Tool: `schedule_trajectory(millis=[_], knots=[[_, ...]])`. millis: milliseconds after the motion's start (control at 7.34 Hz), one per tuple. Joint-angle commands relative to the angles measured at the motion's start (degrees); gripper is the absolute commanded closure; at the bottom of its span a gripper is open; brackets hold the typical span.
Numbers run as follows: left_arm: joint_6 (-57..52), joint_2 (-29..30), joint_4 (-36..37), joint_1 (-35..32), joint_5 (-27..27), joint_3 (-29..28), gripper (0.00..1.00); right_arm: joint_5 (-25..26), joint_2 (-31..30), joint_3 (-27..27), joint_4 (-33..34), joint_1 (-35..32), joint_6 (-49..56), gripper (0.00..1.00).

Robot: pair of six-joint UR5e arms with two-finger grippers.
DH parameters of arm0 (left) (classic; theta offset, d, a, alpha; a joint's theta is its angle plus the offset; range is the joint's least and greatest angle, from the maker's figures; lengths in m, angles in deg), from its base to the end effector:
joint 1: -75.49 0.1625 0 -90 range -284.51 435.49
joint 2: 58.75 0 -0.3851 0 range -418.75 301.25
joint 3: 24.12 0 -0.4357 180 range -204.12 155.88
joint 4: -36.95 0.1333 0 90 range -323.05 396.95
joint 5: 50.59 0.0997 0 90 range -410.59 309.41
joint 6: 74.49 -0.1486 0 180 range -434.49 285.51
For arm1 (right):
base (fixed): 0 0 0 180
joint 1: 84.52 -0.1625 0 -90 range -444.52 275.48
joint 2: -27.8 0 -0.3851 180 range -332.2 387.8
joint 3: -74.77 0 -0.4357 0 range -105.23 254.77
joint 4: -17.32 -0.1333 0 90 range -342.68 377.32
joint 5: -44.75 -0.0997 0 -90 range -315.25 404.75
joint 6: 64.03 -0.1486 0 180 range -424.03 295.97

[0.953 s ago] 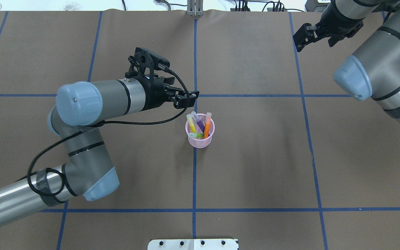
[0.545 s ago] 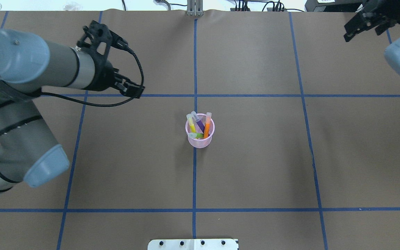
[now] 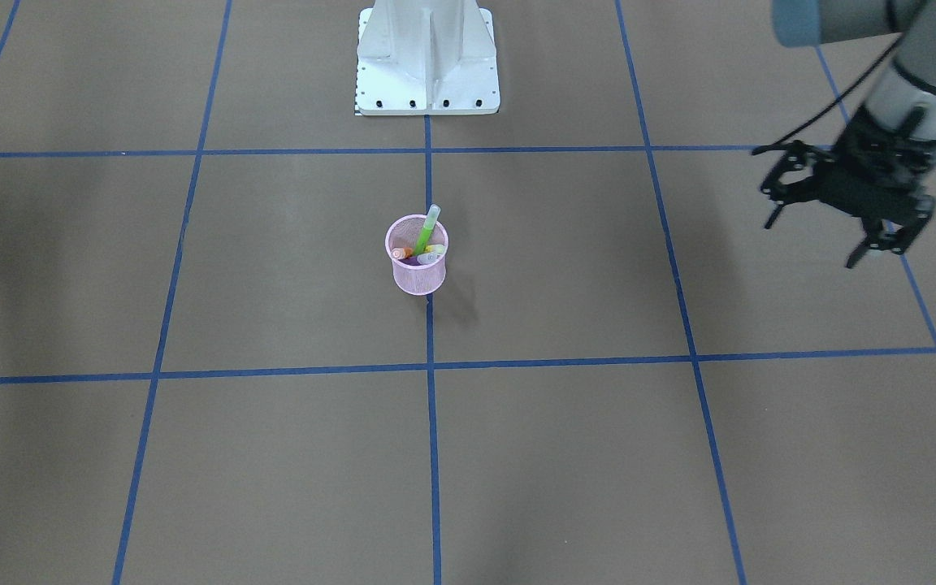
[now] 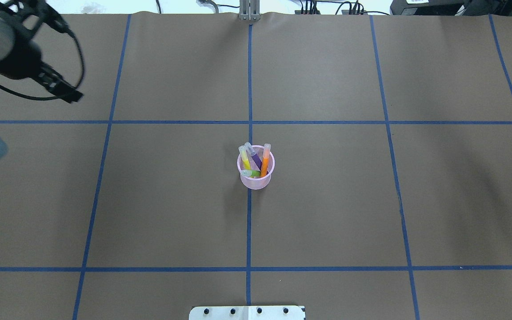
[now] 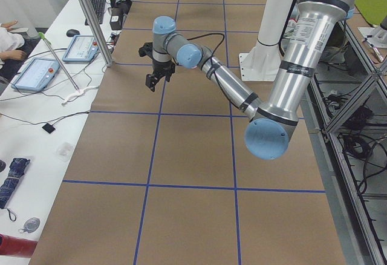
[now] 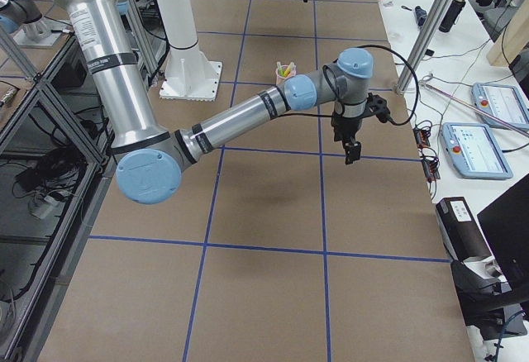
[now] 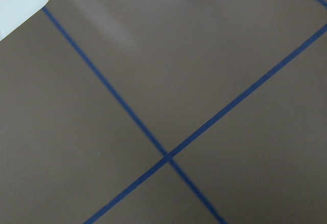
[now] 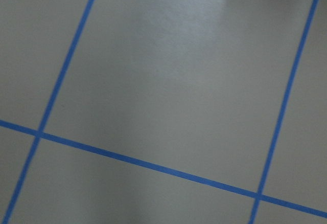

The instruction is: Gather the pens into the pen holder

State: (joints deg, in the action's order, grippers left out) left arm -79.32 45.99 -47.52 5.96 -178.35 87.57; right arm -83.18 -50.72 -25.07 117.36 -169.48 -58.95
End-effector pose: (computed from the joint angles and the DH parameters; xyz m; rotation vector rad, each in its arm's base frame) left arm 0.1682 -0.5717 0.3258 0.4334 0.7177 0.5934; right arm -0.0112 -0.6046 0.4769 0.1903 -0.6612 -0.2348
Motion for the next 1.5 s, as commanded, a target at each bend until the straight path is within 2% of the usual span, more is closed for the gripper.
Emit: schedule_trajectory(millis=[0, 136, 409, 545, 681, 817, 1090, 1226, 1362], knots=[[-18.67, -6.2, 4.27, -15.48, -5.57, -4.88, 0.01, -0.48, -5.23, 0.87, 0.42, -4.51, 4.42, 0.0], [-18.37, -6.65, 9.96, -17.29, -5.14, -5.69, 0.01, -0.57, -7.77, 0.96, 0.34, -5.56, 4.42, 0.0], [-18.46, -8.75, 11.6, -22.04, -5.05, -11.37, 0.0, -0.3, -10.69, 0.96, -0.37, -6.27, 3.45, 0.0], [-19.33, -9.37, 10.21, -23.8, -5.05, -12.63, 0.0, -0.48, -10.61, 2.09, -0.45, -6.27, 3.45, 0.0], [-18.64, -14.34, 6.54, -24.08, -3.83, -13.25, 0.0, -0.39, -10.87, 2.19, -1.59, -6.27, 3.63, 0.0], [-17.33, -14.82, 6.07, -24.17, -1.73, -14.3, 0.0, -0.39, -10.7, 2.8, -3.86, -6.19, 3.37, 0.0], [-7.15, -16.67, 5.45, -24.26, -1.89, -12.12, 0.0, -0.57, -10.26, 2.72, -4.23, -6.01, 3.37, 0.0], [-7.12, -16.93, 4.84, -24.34, -2.23, -11.68, 0.0, -0.57, -10.26, 2.72, -4.23, -5.75, 3.37, 0.0], [-6.51, -19.63, 1.7, -24.26, -3.28, -10.98, 0.0, -0.57, -10.26, 2.81, -4.23, -5.57, 3.45, 0.0]])
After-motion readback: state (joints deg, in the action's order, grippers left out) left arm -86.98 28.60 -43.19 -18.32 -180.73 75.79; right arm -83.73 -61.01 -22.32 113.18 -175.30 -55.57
